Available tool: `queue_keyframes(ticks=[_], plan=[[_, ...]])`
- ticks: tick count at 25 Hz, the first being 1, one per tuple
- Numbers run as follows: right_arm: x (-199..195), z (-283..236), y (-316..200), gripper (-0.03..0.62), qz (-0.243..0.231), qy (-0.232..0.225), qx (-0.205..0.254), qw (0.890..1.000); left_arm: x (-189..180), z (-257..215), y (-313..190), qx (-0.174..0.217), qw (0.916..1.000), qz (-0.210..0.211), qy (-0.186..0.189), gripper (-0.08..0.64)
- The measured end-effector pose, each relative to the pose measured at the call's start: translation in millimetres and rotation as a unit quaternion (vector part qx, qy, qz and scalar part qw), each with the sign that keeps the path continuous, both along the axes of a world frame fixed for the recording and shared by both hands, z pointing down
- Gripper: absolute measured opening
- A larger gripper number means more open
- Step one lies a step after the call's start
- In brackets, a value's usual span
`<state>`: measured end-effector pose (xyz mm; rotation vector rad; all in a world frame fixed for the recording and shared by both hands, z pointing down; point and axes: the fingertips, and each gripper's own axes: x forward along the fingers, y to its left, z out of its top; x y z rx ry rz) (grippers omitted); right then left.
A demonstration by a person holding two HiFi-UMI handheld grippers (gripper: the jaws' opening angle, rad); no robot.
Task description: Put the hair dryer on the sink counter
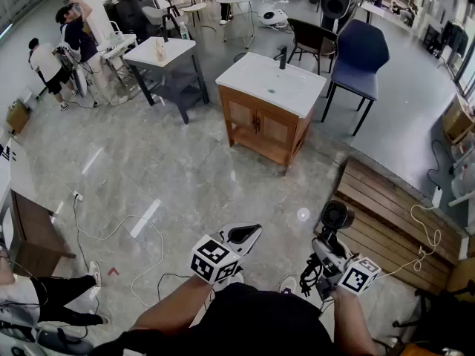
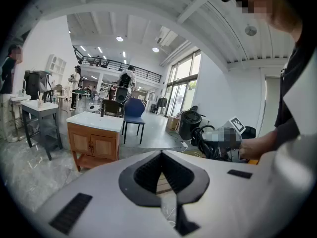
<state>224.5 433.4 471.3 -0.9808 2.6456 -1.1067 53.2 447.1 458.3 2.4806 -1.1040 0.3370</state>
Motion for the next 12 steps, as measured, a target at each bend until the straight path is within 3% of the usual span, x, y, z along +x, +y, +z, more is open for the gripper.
queue_keyframes(ticks=[12], plan=[[-7.6,-2.4,-2.9,0.239,0.008,-0.006,0.001,1.000,-3.7,-0.3,-4.6,0.001,1.0000,0.006,0.005,0.000]])
